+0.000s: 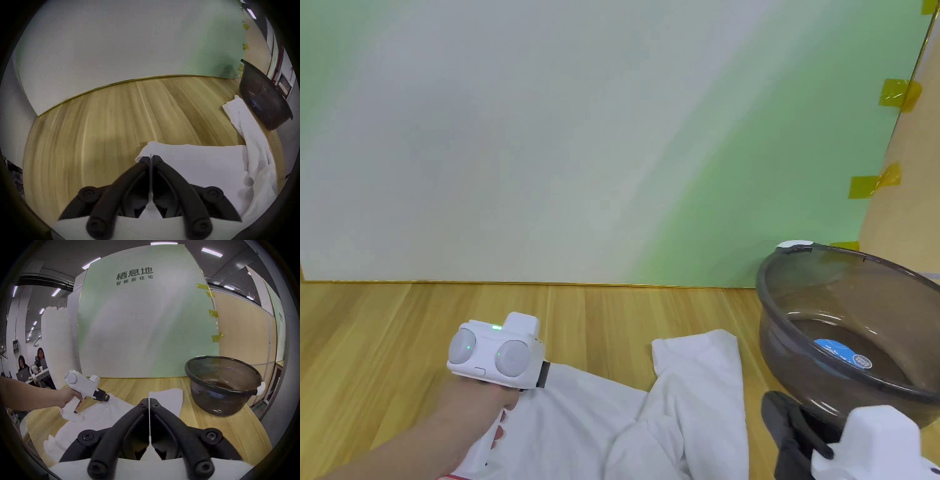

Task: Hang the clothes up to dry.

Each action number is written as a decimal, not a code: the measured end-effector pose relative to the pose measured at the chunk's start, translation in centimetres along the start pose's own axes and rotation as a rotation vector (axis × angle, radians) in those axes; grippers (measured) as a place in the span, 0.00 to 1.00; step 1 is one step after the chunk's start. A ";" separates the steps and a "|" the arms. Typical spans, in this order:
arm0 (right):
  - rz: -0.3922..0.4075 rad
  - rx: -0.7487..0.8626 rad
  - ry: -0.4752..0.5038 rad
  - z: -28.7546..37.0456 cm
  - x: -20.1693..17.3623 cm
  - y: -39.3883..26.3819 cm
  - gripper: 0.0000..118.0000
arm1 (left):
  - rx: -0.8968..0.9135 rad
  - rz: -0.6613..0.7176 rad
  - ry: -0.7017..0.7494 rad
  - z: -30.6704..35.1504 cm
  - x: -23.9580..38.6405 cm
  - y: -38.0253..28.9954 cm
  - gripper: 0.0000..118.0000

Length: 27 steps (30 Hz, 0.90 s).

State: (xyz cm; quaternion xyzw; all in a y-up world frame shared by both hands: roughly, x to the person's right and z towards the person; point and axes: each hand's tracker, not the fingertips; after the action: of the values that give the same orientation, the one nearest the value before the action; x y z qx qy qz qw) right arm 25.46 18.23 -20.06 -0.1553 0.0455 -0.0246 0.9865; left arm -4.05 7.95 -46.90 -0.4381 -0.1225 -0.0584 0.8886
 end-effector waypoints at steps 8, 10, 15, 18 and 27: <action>-0.026 -0.298 0.056 -12.2 1.0 6.3 0.82 | 0.005 0.015 0.009 1.5 -1.8 -1.8 0.03; 0.021 -0.424 -0.041 -16.9 1.3 7.6 0.96 | 0.004 0.018 0.015 1.9 -2.5 -2.3 0.03; -0.055 -0.611 -0.110 -26.6 1.8 8.8 0.95 | 0.008 0.041 0.020 2.9 -4.0 -3.6 0.03; -0.070 -0.682 -0.134 -31.2 2.6 7.1 0.95 | 0.011 0.049 0.016 3.2 -4.6 -3.9 0.03; -0.103 -0.798 -0.195 -36.8 4.7 2.5 0.12 | 0.020 0.080 -0.011 3.2 -5.2 -3.9 0.03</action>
State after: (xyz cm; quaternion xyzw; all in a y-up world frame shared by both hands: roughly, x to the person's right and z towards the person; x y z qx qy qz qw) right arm 26.64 9.16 -56.12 -0.5294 -0.0501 -0.0393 0.8460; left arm -10.45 8.05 -43.42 -0.4341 -0.1103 -0.0191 0.8939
